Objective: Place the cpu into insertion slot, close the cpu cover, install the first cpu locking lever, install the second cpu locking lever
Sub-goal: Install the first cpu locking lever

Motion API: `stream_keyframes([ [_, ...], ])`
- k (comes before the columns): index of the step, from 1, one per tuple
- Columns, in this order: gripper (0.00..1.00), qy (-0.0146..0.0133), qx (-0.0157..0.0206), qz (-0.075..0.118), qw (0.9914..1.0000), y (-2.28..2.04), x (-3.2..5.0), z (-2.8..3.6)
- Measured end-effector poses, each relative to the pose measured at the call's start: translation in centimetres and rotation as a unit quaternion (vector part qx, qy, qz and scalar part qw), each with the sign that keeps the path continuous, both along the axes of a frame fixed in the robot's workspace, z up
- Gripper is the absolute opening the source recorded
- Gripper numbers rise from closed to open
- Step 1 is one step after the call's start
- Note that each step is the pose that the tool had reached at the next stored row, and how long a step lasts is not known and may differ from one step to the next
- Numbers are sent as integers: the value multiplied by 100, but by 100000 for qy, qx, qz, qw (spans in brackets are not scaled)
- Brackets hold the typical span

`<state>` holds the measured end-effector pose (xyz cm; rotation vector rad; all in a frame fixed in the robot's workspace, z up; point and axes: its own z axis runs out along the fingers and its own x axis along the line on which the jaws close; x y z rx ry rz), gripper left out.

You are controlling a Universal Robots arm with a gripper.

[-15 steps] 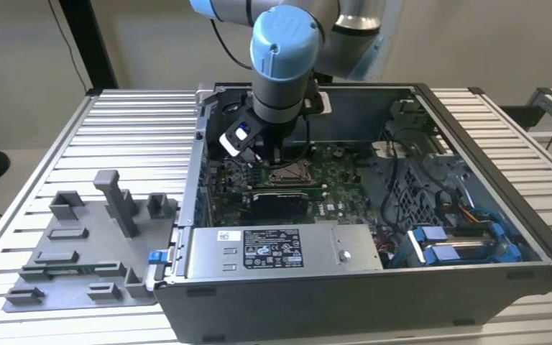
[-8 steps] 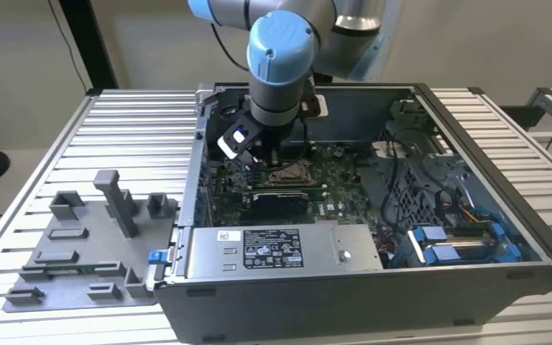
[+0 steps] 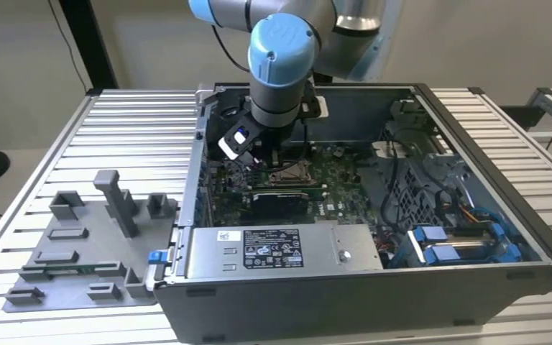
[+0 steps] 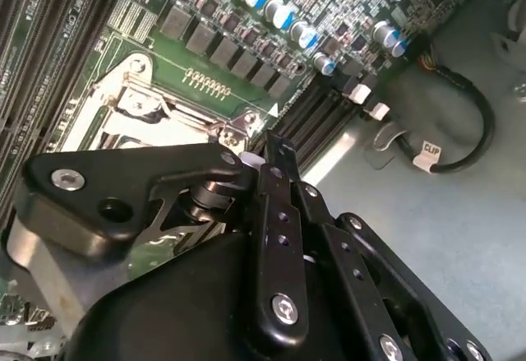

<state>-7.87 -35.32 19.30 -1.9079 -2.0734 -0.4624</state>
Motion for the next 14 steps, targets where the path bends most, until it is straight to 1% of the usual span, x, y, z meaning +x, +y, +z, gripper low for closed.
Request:
stream_keyframes([
  [2, 0, 26, -15, -2, 100000, -1, 55, -3],
  [5, 0, 24, 1, -3, 100000, 0, 94, -9],
  [14, 0, 26, -4, 0, 100000, 0, 165, -47],
])
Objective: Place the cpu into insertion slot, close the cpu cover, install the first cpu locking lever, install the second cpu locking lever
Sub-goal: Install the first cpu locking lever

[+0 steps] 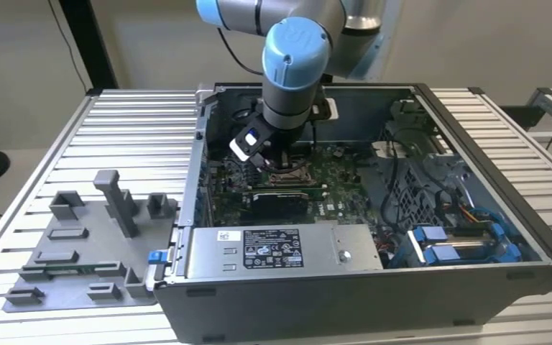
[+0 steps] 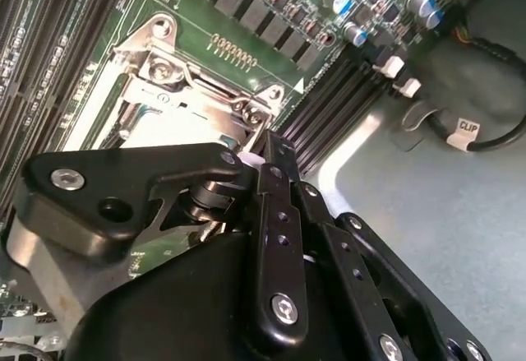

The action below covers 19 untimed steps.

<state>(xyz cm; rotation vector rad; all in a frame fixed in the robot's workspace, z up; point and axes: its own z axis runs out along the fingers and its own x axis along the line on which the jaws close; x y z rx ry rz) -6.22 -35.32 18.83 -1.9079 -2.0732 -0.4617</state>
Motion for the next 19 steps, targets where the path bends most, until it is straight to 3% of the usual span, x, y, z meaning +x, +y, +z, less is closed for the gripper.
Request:
stream_keyframes([
  [19, 0, 13, 5, 151, 100000, 2, 150, -8],
])
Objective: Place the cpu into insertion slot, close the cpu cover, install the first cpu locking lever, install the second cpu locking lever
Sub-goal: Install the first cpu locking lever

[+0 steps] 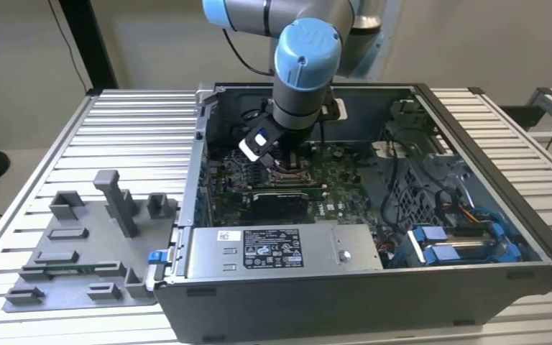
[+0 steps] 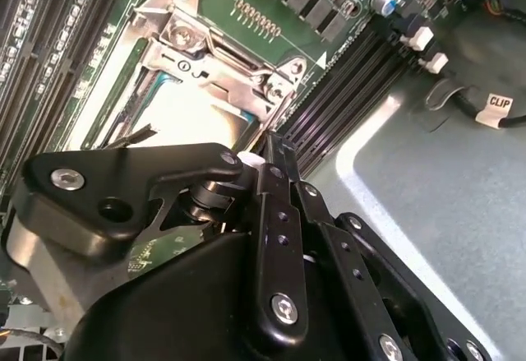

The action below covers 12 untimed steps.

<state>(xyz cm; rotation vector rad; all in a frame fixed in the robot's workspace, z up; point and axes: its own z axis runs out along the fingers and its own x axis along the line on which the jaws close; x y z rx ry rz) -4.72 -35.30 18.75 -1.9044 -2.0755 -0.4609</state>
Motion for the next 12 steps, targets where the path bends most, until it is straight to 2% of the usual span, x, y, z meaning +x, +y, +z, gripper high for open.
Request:
stream_keyframes([
  [12, 0, -3, 3, 420, 99999, 9, 79, -3],
])
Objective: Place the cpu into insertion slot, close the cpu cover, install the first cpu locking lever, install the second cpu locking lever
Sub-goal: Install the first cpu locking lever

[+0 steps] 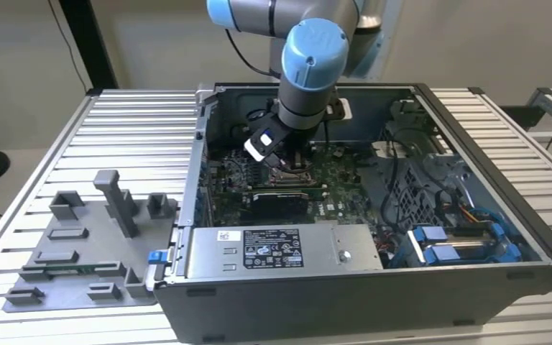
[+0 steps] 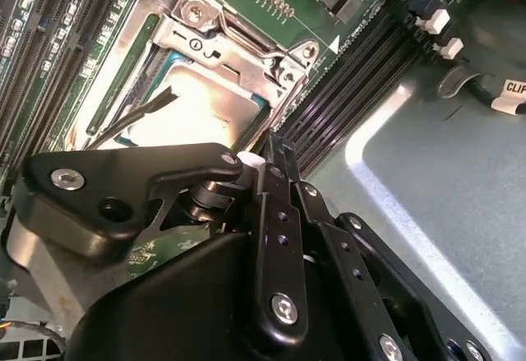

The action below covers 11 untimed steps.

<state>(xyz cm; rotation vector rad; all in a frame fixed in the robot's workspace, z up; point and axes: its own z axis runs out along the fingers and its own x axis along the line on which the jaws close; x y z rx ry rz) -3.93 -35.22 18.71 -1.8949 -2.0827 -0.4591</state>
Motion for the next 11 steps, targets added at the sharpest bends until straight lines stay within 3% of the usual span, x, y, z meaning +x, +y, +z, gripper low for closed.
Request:
stream_keyframes([
  [11, 0, 23, -1, 349, 99999, -6, 28, -4],
])
